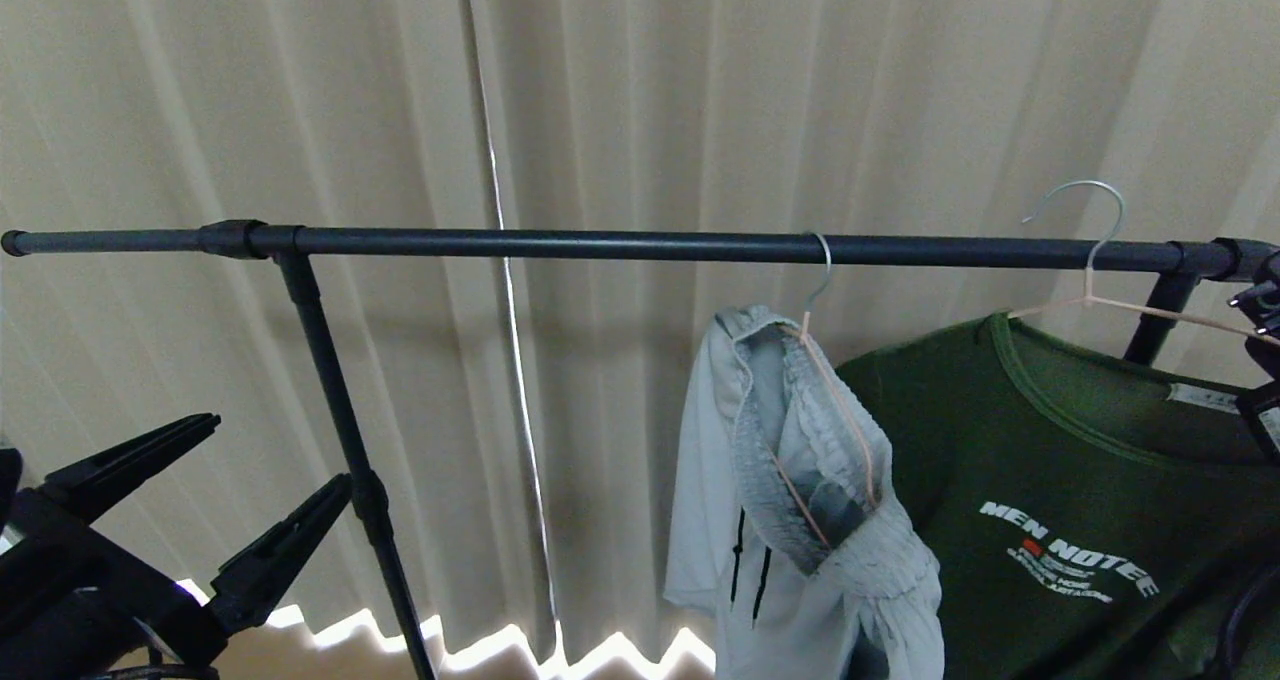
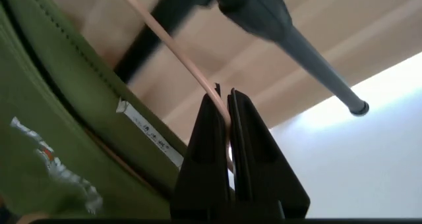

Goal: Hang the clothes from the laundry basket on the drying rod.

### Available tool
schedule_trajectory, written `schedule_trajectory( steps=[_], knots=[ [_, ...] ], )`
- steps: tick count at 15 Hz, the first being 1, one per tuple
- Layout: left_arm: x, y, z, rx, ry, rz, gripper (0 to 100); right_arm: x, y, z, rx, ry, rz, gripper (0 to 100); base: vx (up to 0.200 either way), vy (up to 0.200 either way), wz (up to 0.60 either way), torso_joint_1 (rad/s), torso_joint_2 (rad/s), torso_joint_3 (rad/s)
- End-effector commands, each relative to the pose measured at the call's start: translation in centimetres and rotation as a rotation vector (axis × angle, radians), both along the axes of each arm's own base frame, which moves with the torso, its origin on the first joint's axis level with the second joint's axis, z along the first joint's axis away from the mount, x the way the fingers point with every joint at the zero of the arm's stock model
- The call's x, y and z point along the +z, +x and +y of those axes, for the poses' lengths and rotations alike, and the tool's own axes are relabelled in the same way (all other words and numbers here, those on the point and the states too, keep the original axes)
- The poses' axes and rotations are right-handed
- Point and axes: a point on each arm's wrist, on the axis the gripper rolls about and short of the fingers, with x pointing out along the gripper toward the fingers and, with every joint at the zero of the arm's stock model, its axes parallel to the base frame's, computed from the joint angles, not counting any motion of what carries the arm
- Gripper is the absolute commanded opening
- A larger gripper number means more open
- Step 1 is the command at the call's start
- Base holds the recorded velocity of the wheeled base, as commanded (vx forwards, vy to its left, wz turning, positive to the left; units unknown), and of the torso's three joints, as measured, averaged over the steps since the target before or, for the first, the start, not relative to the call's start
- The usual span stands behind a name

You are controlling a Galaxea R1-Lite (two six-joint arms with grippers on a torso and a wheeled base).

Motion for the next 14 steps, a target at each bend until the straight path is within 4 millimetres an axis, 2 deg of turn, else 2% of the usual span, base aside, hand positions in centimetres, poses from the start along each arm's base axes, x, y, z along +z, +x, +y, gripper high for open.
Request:
schedule_trajectory(
  steps=[1, 11, 14],
  knots=[
    [0.1, 0.0, 0.0, 0.001, -0.002, -0.003, 100, -0.4, 0.1, 0.7, 0.035, -0.004, 0.024, 0, 0.000, 0.000, 0.00, 0.000, 0.00, 0.000],
    [0.1, -0.1, 0.1, 0.000, -0.004, -0.007, 100, -1.9, -0.5, 2.8, 0.174, -0.010, 0.068, 0, 0.000, 0.000, 0.00, 0.000, 0.00, 0.000],
    [0.1, -0.1, 0.1, 0.001, -0.005, -0.009, 100, -2.0, -0.7, 2.9, 0.188, -0.009, 0.078, 0, 0.000, 0.000, 0.00, 0.000, 0.00, 0.000]
  ],
)
